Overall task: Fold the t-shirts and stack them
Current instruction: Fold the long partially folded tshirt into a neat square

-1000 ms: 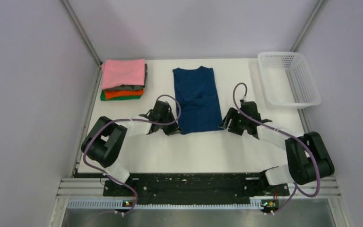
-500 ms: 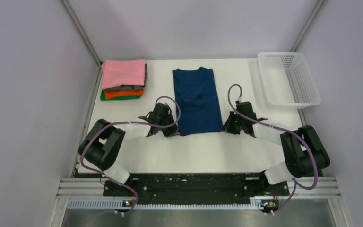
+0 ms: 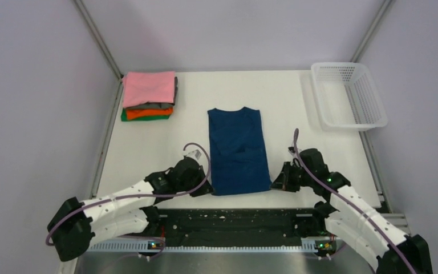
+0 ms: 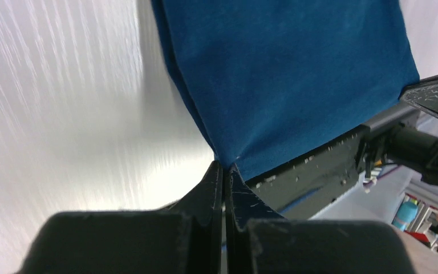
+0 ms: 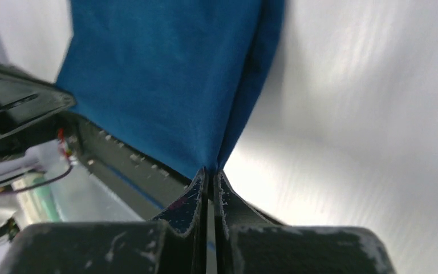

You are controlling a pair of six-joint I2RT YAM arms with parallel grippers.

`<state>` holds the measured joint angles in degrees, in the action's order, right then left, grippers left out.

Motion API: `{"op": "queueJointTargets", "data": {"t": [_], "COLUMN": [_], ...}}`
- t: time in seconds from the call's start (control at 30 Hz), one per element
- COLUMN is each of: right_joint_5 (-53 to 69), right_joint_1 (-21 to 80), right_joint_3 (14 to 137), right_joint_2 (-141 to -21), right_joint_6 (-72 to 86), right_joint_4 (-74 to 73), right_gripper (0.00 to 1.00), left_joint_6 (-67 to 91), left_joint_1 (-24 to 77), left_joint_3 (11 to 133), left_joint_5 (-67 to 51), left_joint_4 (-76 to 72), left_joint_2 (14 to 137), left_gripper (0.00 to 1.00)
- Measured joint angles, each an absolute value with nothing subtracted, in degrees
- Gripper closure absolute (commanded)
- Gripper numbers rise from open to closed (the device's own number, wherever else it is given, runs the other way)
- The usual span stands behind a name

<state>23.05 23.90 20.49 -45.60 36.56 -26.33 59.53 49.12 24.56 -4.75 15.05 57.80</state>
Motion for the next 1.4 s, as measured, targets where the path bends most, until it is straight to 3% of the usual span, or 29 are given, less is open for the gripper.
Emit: {"op": "queueJointTargets", "data": {"t": [0.2, 0.43, 0.63, 0.87, 1.4], "right_joint_5": [28.4, 24.1, 13.8, 7.6, 11.7], "right_joint_1": [24.6, 24.6, 24.6, 24.1, 16.3], "right_joint_3": [25.7, 35.2, 37.1, 43.4, 52.0], "right_joint_2": [-33.2, -32.9, -42.3, -52.9, -76.7], "right_joint_6": [36.9, 35.5, 36.2, 36.1, 35.6], "right_joint_4": [-33.1, -28.9, -24.3, -17.9, -4.5], "right_gripper": [1.00, 1.00, 1.00, 1.00, 1.00], "left_joint_6": [59.4, 56.1, 52.4, 48.2, 42.3], "left_joint_1": [53.4, 53.7, 50.3, 39.0, 26.5], "left_joint_3": [25.5, 32.5, 41.1, 48.6, 62.9], "left_joint_5": [-4.6, 3.2, 10.4, 7.9, -0.2], "left_joint_4": [18.9, 18.7, 19.4, 17.6, 15.6], "left_joint_2": [45.8, 46.0, 55.6, 64.5, 85.7], "left_gripper": [1.00, 1.00, 1.00, 1.00, 1.00]}}
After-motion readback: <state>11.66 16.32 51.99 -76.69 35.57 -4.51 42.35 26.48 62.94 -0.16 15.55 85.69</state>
